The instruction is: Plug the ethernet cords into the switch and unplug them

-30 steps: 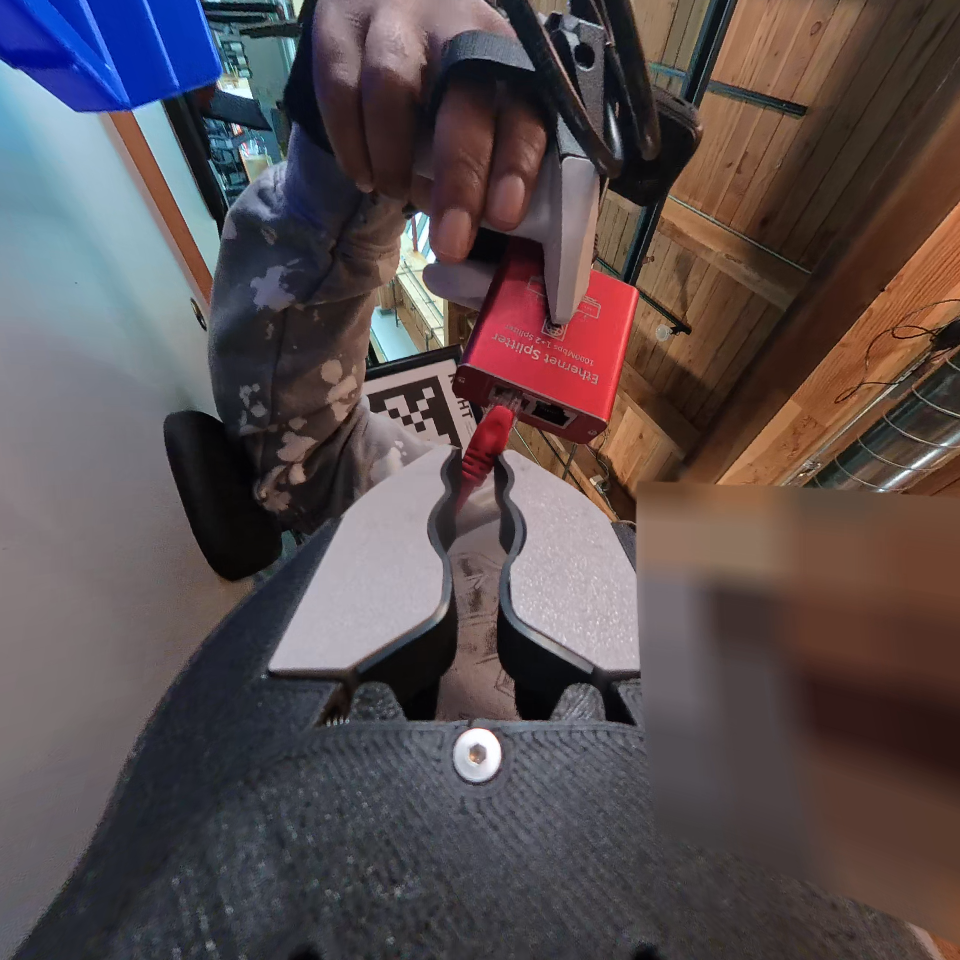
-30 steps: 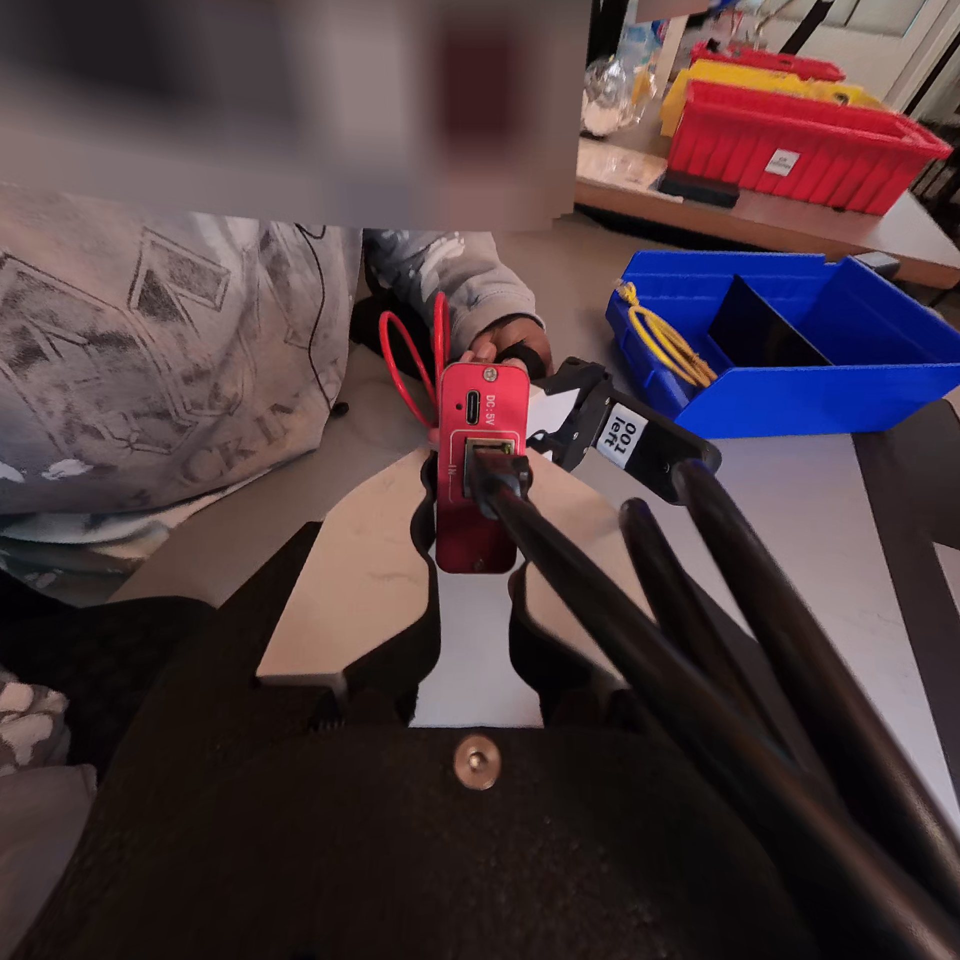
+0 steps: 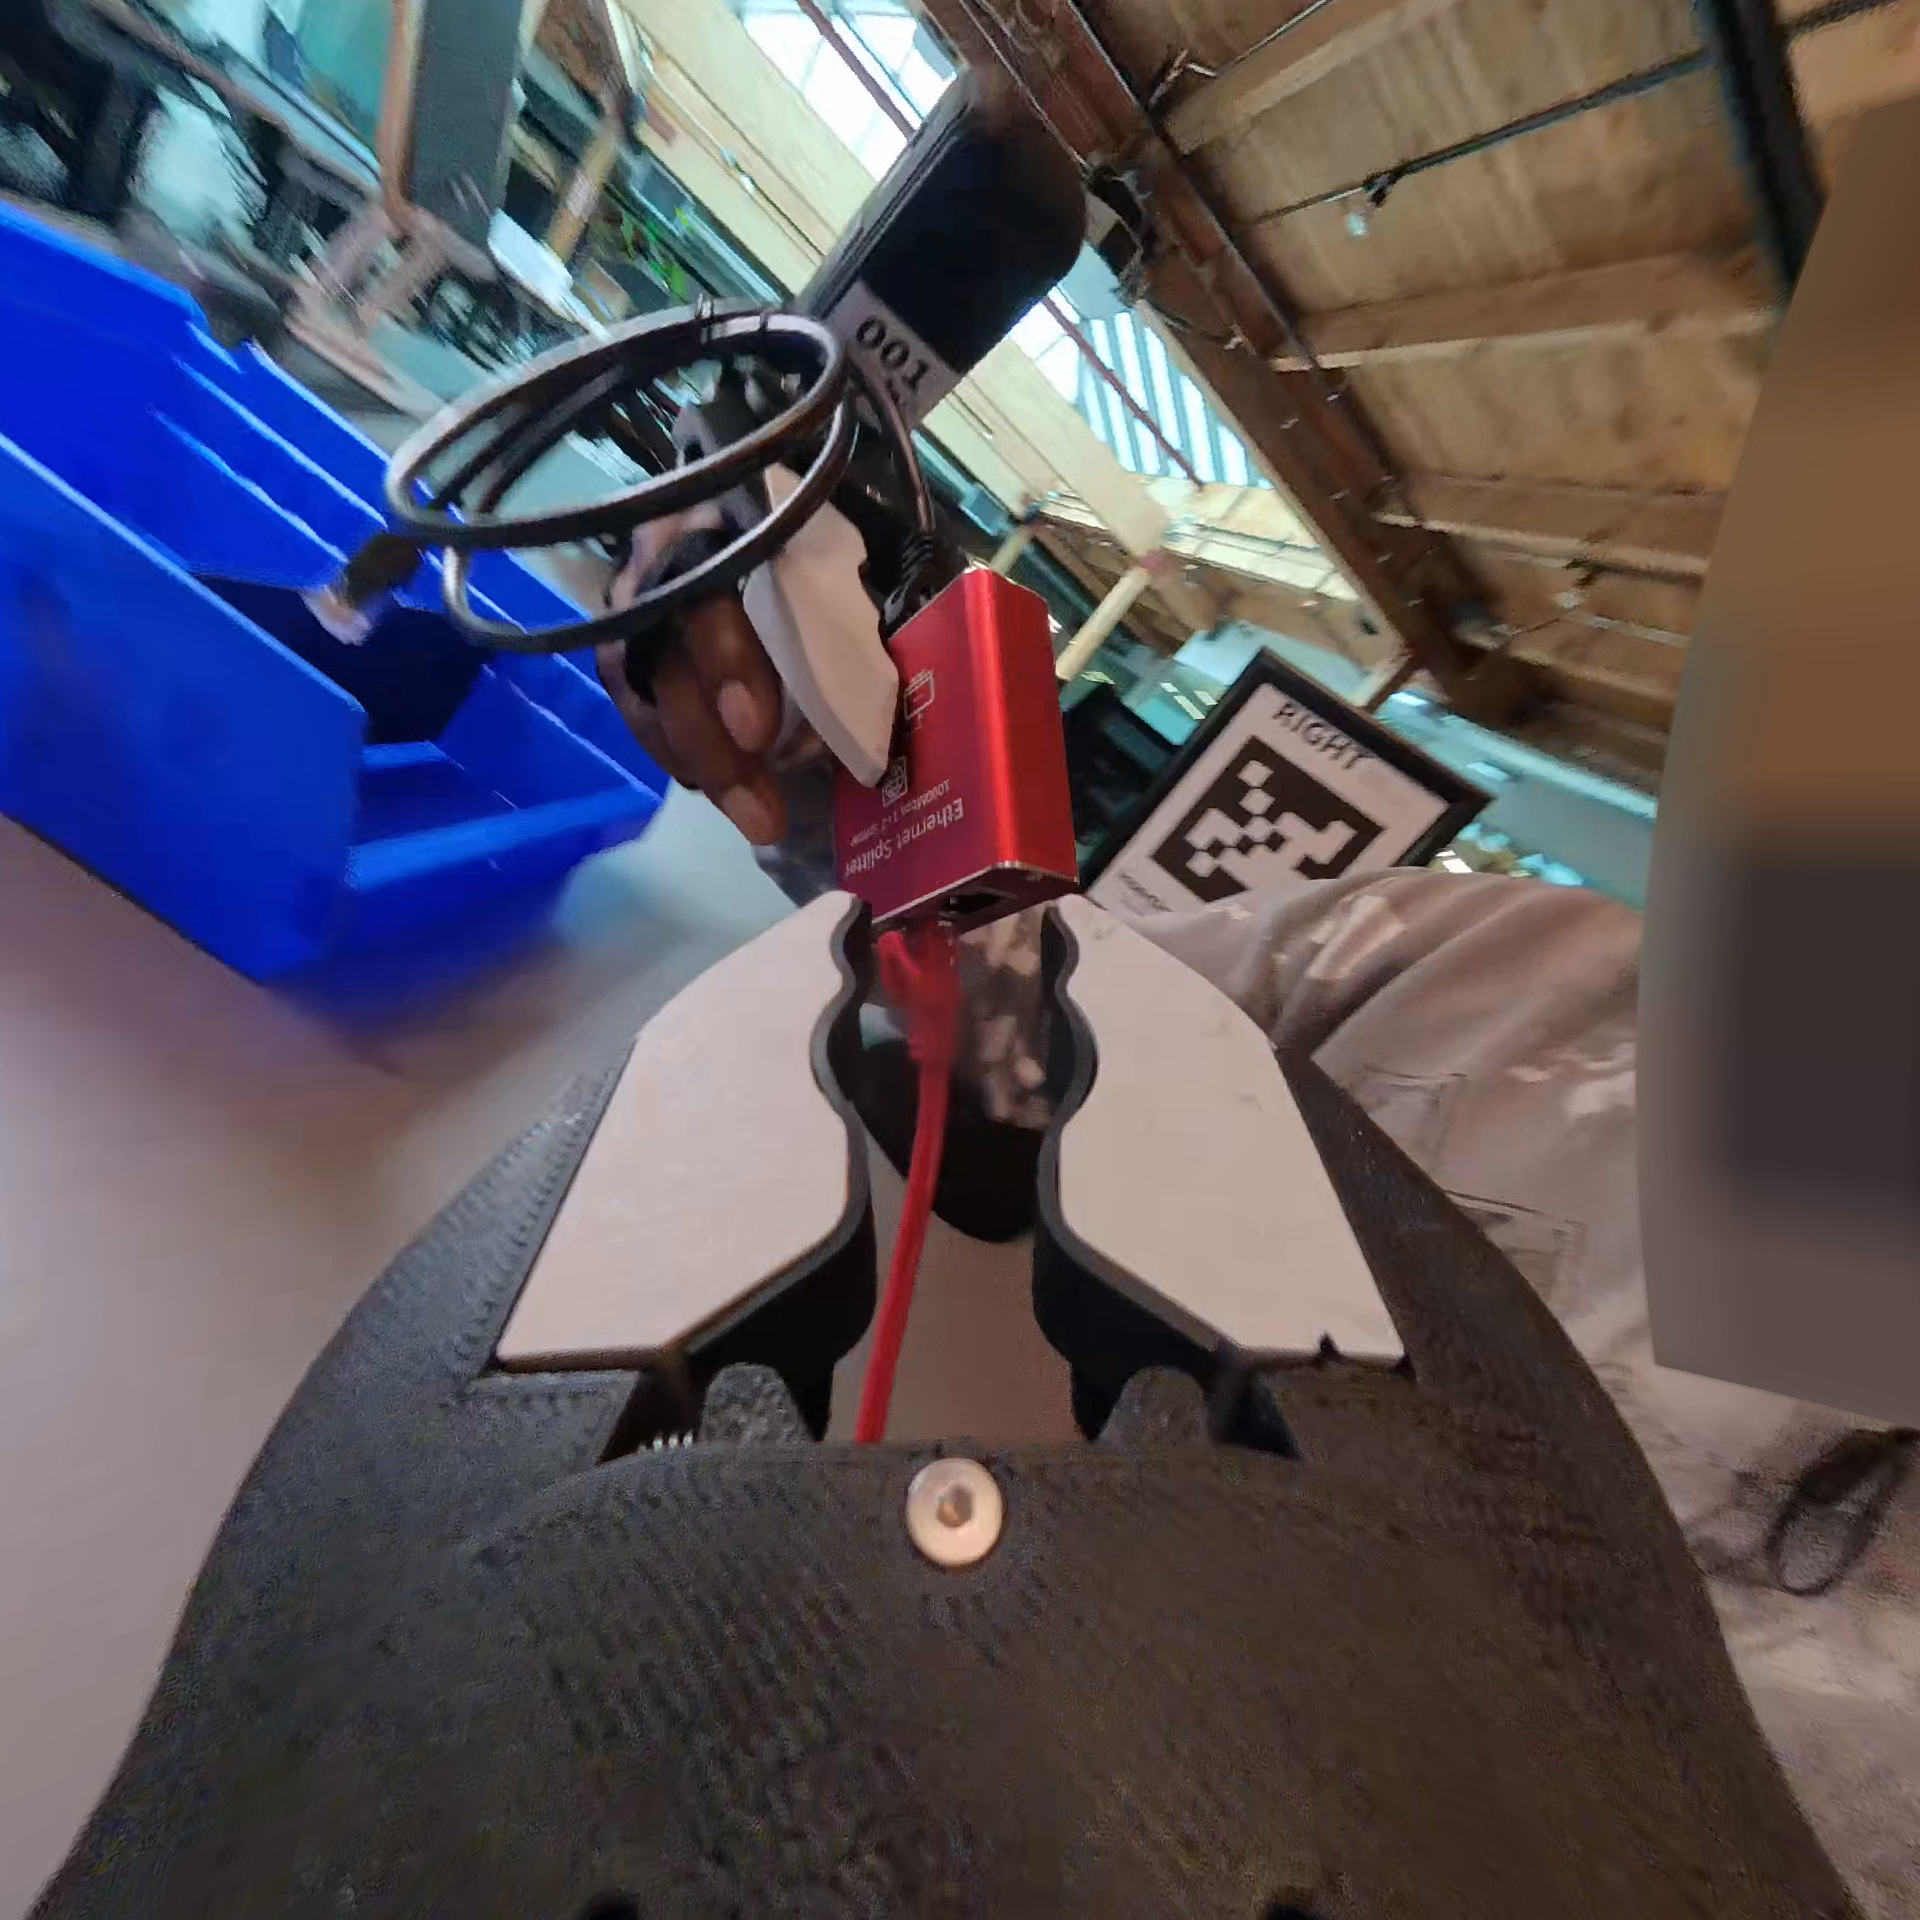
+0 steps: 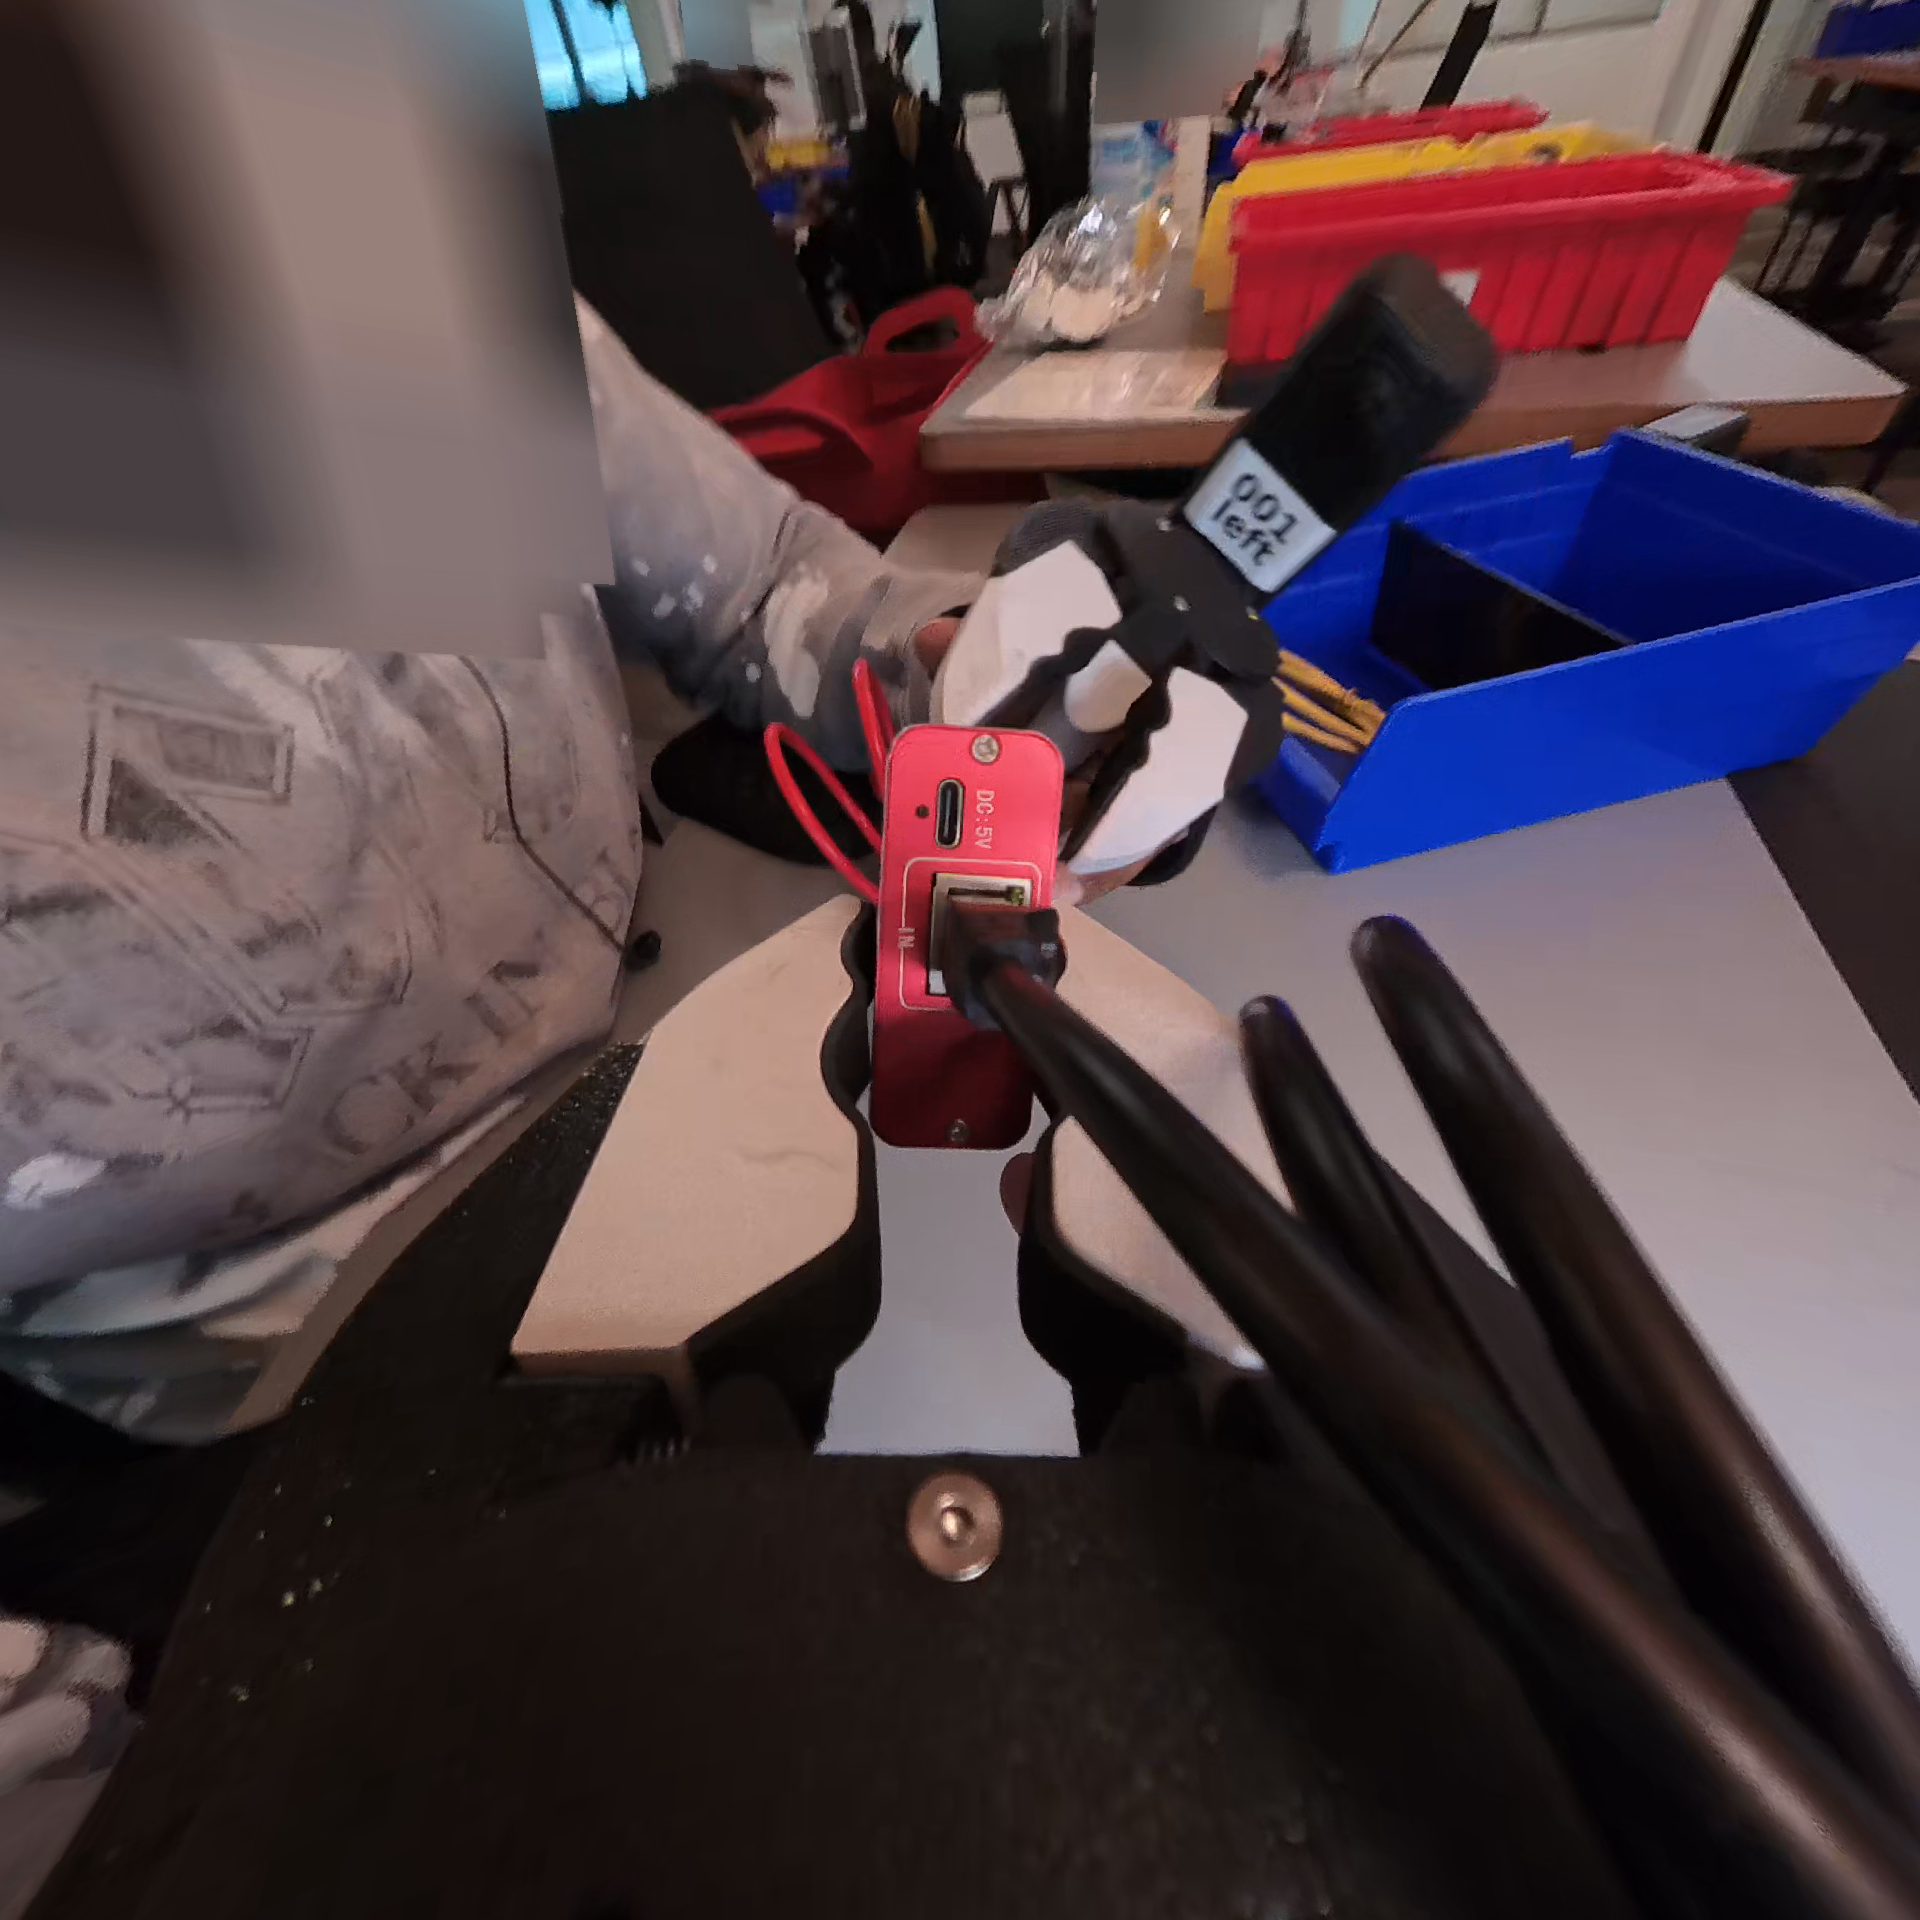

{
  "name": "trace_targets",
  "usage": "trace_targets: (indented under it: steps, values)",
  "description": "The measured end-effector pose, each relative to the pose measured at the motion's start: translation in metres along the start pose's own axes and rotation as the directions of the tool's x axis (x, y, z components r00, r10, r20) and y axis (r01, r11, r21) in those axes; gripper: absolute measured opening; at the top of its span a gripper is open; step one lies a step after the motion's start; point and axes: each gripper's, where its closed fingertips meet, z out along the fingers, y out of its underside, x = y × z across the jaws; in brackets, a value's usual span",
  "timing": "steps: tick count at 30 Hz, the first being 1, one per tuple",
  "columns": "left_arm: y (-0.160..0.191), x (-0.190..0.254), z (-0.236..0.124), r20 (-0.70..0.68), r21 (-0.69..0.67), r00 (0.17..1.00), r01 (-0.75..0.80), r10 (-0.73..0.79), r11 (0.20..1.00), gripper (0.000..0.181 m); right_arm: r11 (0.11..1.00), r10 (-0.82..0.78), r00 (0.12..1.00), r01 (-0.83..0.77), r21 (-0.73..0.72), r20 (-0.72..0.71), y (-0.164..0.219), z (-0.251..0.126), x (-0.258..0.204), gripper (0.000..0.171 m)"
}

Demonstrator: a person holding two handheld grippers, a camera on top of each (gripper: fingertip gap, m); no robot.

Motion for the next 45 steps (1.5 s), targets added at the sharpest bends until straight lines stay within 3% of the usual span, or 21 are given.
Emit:
trace_targets:
  steps: [1, 8, 12, 17, 22, 25, 28, 32, 37, 45]
  values:
    - [-0.007, 0.003, -0.003, 0.023, 0.023, 0.998, -0.059, 0.059, 0.998, 0.033, 0.999, 0.016, 1.000, -0.016, 0.032, 0.000, -0.005, 0.000, 0.002, 0.028]
    - [-0.033, 0.039, 0.001, 0.069, 0.001, 0.956, -0.284, 0.284, 0.959, 0.042, 0.949, 0.055, 0.994, -0.081, 0.305, 0.092, -0.043, 0.002, -0.002, 0.026]
    - [-0.053, 0.046, 0.000, 0.204, -0.061, 0.873, -0.440, 0.442, 0.896, 0.040, 0.891, 0.090, 0.991, -0.124, 0.437, 0.099, -0.066, -0.003, 0.001, 0.028]
    - [-0.069, 0.065, 0.002, 0.235, -0.097, 0.796, -0.552, 0.558, 0.828, 0.041, 0.786, 0.099, 0.990, -0.140, 0.603, 0.102, -0.098, -0.016, -0.001, 0.026]
    - [-0.077, 0.067, 0.011, 0.311, -0.149, 0.715, -0.615, 0.627, 0.775, 0.044, 0.725, 0.133, 0.991, -0.083, 0.683, -0.022, -0.118, -0.019, 0.005, 0.027]
    - [-0.081, 0.057, 0.016, 0.368, -0.202, 0.665, -0.625, 0.650, 0.754, 0.045, 0.728, 0.118, 0.986, -0.007, 0.686, -0.115, -0.123, -0.014, 0.004, 0.027]
    - [-0.080, 0.055, 0.018, 0.340, -0.214, 0.676, -0.621, 0.654, 0.754, 0.030, 0.735, 0.098, 0.973, 0.071, 0.675, -0.209, -0.125, -0.011, 0.003, 0.027]
    - [-0.073, 0.047, 0.010, 0.310, -0.254, 0.732, -0.551, 0.607, 0.794, 0.027, 0.817, 0.046, 0.949, 0.145, 0.559, -0.313, -0.116, -0.002, 0.005, 0.027]
    - [-0.056, 0.040, -0.003, 0.269, -0.358, 0.773, -0.473, 0.574, 0.805, 0.025, 0.922, -0.028, 0.926, 0.169, 0.347, -0.376, -0.095, 0.018, 0.009, 0.029]
    - [-0.051, 0.037, -0.009, 0.279, -0.400, 0.756, -0.469, 0.592, 0.787, 0.026, 0.927, -0.025, 0.933, 0.156, 0.340, -0.359, -0.089, 0.025, 0.010, 0.028]
